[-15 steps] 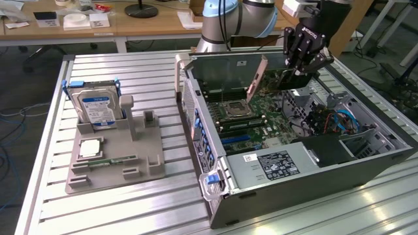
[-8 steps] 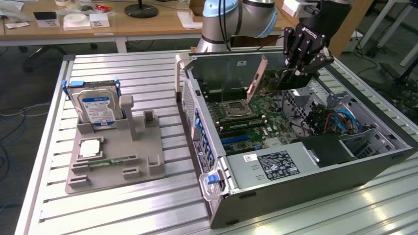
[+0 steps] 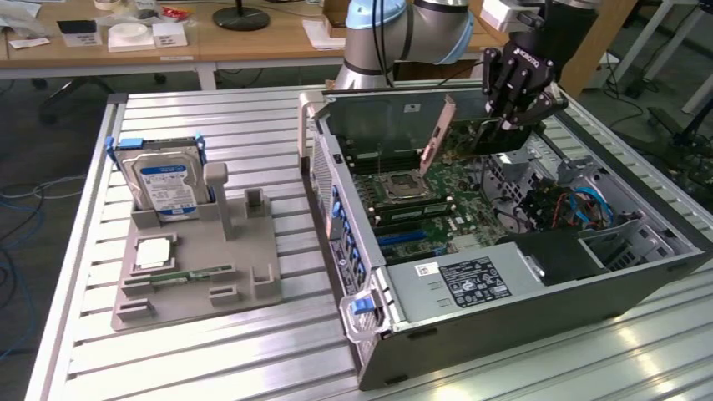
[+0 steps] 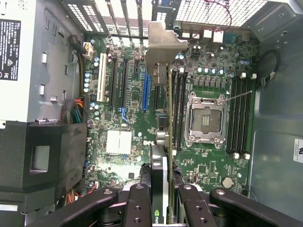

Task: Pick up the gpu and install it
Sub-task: 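Insert the gpu into the slot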

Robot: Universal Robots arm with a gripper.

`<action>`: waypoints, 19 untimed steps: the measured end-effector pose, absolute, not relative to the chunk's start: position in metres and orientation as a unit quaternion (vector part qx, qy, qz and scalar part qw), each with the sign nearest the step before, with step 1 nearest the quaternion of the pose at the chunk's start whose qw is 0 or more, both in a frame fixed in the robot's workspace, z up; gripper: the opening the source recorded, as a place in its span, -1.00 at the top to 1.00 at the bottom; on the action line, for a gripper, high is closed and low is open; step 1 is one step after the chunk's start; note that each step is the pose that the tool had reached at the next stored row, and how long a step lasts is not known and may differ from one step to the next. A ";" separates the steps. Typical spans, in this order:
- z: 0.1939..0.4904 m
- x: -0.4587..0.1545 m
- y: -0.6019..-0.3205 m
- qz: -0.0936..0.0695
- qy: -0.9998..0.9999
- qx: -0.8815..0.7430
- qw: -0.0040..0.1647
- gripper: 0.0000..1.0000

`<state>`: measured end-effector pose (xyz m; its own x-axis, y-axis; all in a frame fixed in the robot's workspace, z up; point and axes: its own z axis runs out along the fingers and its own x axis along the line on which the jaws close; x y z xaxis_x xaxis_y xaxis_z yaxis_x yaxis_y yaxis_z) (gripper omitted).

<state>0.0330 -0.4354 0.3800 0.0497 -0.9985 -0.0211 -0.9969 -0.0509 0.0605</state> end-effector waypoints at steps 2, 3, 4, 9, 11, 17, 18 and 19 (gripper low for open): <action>0.379 0.033 -0.435 -0.029 -0.689 0.724 0.015 0.47; 0.379 0.033 -0.435 -0.029 -0.689 0.724 0.015 0.47; 0.378 0.032 -0.435 -0.028 -0.689 0.724 0.015 0.47; 0.378 0.032 -0.435 -0.028 -0.689 0.724 0.015 0.47; 0.378 0.032 -0.435 -0.028 -0.689 0.724 0.015 0.47; 0.376 0.032 -0.435 -0.028 -0.689 0.724 0.014 0.47; 0.376 0.032 -0.435 -0.028 -0.689 0.724 0.014 0.47; 0.376 0.032 -0.435 -0.028 -0.689 0.724 0.014 0.47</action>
<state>0.0318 -0.4353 0.3763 0.0497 -0.9985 -0.0211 -0.9969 -0.0509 0.0599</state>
